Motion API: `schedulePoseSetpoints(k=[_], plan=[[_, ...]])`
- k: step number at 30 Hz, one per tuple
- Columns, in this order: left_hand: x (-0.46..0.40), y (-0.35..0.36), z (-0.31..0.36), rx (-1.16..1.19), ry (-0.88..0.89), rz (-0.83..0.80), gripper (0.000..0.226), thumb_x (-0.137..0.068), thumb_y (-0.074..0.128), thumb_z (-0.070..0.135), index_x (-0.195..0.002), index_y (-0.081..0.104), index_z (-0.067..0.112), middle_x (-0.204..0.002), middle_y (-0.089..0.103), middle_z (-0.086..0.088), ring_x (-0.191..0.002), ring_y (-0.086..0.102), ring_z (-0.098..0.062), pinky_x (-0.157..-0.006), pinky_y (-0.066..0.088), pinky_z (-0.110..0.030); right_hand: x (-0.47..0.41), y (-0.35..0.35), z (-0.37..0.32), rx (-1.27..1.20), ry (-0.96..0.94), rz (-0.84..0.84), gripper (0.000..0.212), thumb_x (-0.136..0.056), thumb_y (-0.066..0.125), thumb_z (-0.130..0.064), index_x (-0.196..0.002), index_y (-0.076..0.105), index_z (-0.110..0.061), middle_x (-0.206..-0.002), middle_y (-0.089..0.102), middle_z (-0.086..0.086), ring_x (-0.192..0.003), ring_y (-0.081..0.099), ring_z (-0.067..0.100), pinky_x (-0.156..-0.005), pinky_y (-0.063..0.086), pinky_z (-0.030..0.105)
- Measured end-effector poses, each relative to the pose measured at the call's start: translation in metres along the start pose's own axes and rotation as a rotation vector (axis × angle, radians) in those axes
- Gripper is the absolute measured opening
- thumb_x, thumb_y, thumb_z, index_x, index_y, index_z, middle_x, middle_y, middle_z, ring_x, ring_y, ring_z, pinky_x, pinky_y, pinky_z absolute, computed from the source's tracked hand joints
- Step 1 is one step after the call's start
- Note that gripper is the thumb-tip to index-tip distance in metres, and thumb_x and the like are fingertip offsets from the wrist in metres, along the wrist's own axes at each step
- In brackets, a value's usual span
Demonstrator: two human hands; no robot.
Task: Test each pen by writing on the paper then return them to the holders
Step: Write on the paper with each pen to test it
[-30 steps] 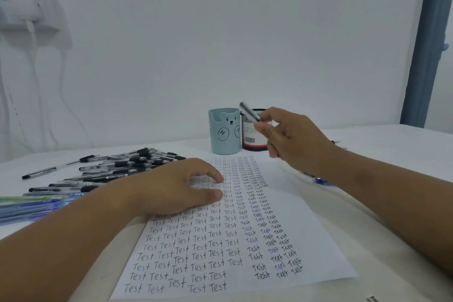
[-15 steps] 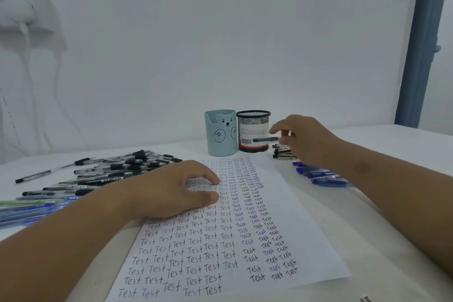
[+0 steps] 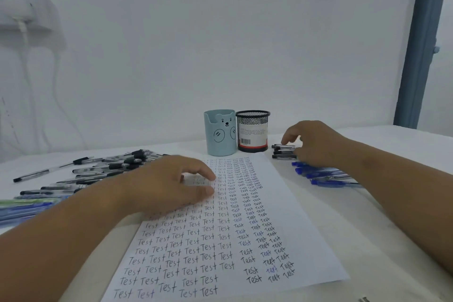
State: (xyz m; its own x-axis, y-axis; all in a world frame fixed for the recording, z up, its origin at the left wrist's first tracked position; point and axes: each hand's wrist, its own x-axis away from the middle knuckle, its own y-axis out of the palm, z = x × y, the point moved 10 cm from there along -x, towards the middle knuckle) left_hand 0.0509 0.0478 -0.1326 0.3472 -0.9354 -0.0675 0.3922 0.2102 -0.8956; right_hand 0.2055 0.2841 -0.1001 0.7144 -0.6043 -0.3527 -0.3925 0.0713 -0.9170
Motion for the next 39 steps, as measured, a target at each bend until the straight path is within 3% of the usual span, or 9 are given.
schedulePoseSetpoints(k=[2,5,8,13,17,21,28,32,39], plan=[[0.003,-0.02,0.0,0.014,0.032,0.093,0.022,-0.082,0.073,0.053,-0.104,0.07,0.05,-0.111,0.066,0.032,-0.103,0.061,0.008,-0.097,0.047,-0.025,0.006,-0.002,-0.024,-0.082,-0.09,0.039,0.031,-0.086,0.065,-0.008,-0.108,0.07,-0.03,-0.113,0.061,-0.009,-0.101,0.056,0.014,-0.087,0.043,0.024],[0.01,-0.057,-0.007,-0.073,0.018,0.208,0.014,-0.087,0.076,0.026,-0.093,0.074,0.04,-0.085,0.069,0.028,-0.074,0.063,0.009,-0.068,0.045,-0.01,0.026,-0.003,-0.083,-0.217,-0.306,0.044,0.019,-0.091,0.07,-0.019,-0.107,0.072,-0.029,-0.106,0.065,-0.015,-0.101,0.059,0.004,-0.087,0.043,0.017],[0.019,-0.074,-0.036,-0.177,-0.118,0.113,0.022,-0.085,0.073,0.015,-0.09,0.075,0.037,-0.076,0.071,0.018,-0.063,0.06,0.003,-0.065,0.046,-0.014,0.052,0.014,-0.137,-0.228,-0.464,-0.115,0.017,-0.095,0.065,-0.037,-0.112,0.068,-0.038,-0.106,0.061,-0.025,-0.103,0.054,-0.007,-0.089,0.045,0.018],[0.043,-0.081,-0.082,-0.291,-0.329,-0.14,0.022,-0.077,0.084,0.014,-0.09,0.076,0.03,-0.088,0.075,-0.002,-0.068,0.063,-0.004,-0.068,0.048,-0.018,0.072,0.03,-0.175,-0.237,-0.606,-0.185,0.017,-0.097,0.06,-0.042,-0.109,0.07,-0.036,-0.105,0.064,-0.024,-0.101,0.057,-0.004,-0.088,0.047,0.017],[0.048,-0.08,-0.099,-0.362,-0.419,-0.211,0.027,-0.075,0.087,0.016,-0.091,0.073,0.032,-0.093,0.072,0.0,-0.073,0.061,-0.009,-0.066,0.05,-0.021,0.072,0.032,-0.175,-0.244,-0.623,-0.173,0.016,-0.098,0.06,-0.04,-0.108,0.071,-0.036,-0.104,0.065,-0.024,-0.102,0.056,-0.005,-0.088,0.045,0.014],[0.049,-0.081,-0.108,-0.431,-0.456,-0.253,0.03,-0.075,0.088,0.018,-0.091,0.07,0.037,-0.108,0.07,0.002,-0.086,0.062,-0.013,-0.09,0.056,-0.036,0.072,0.034,-0.172,-0.253,-0.605,-0.18,0.015,-0.097,0.06,-0.042,-0.106,0.071,-0.038,-0.102,0.064,-0.026,-0.103,0.055,-0.004,-0.087,0.045,0.015],[0.044,-0.083,-0.116,-0.361,-0.469,-0.17,0.027,-0.072,0.088,0.007,-0.081,0.074,0.029,-0.09,0.073,0.001,-0.074,0.065,-0.013,-0.062,0.053,-0.019,0.071,0.034,-0.172,-0.264,-0.6,-0.188,0.013,-0.097,0.061,-0.04,-0.106,0.071,-0.038,-0.103,0.065,-0.024,-0.104,0.053,-0.003,-0.087,0.042,0.012],[0.04,-0.09,-0.111,-0.259,-0.436,-0.068,0.028,-0.07,0.087,-0.001,-0.081,0.076,0.023,-0.078,0.076,0.004,-0.074,0.068,-0.014,-0.062,0.055,-0.022,0.072,0.034,-0.171,-0.265,-0.611,-0.187,0.013,-0.097,0.061,-0.041,-0.105,0.07,-0.039,-0.103,0.065,-0.025,-0.104,0.055,-0.002,-0.087,0.044,0.014],[0.028,-0.094,-0.081,-0.134,-0.21,0.088,0.032,-0.072,0.079,-0.003,-0.086,0.076,0.026,-0.085,0.076,0.008,-0.065,0.066,0.002,-0.06,0.05,-0.015,0.071,0.036,-0.169,-0.289,-0.603,-0.205,0.013,-0.096,0.062,-0.041,-0.105,0.07,-0.038,-0.103,0.065,-0.025,-0.102,0.057,-0.001,-0.089,0.047,0.021]])
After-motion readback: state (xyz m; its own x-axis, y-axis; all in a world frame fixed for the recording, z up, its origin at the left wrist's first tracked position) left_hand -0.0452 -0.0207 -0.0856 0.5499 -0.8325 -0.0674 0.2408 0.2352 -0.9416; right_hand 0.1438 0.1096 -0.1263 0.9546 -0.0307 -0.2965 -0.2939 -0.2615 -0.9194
